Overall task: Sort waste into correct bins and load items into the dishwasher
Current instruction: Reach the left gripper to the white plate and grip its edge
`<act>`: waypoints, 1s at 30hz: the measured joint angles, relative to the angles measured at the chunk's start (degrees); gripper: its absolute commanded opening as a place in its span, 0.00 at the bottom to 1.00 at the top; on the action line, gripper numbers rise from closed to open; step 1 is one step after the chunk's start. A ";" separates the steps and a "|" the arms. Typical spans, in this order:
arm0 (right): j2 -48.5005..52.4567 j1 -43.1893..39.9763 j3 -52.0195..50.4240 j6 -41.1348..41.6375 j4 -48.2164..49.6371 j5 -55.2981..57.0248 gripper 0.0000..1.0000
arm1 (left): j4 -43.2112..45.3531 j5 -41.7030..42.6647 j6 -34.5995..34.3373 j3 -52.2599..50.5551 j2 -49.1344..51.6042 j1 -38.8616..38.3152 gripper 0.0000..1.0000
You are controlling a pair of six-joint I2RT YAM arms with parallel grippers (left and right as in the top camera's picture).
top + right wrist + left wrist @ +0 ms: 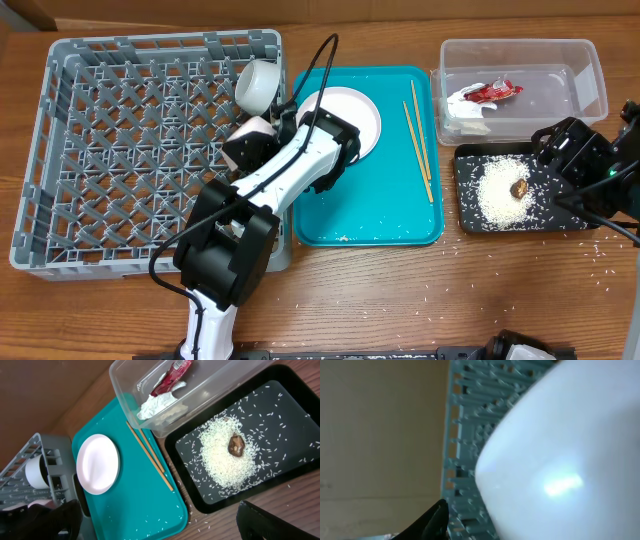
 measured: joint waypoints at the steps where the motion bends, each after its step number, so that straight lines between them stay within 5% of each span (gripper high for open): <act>1: 0.00 0.00 0.00 -0.02 -0.02 0.02 1.00 | -0.04 2.27 0.20 0.00 0.00 0.00 0.43; 12: 0.00 0.00 0.00 0.00 0.00 0.00 1.00 | -0.63 25.00 6.54 5.38 0.00 0.00 0.54; 19: 0.00 0.00 0.00 -0.04 0.00 0.00 1.00 | -0.52 38.51 16.96 16.68 0.00 0.00 0.75; 23: 0.00 0.00 0.00 0.00 -0.02 0.00 1.00 | 0.66 43.71 20.76 24.59 0.04 0.02 1.00; 28: 0.00 0.00 0.00 0.00 0.00 0.00 1.00 | 10.12 54.10 21.88 31.63 0.04 0.04 1.00; 30: 0.00 0.00 0.00 0.00 -0.02 0.00 1.00 | 14.69 60.04 21.81 32.28 0.04 0.04 0.81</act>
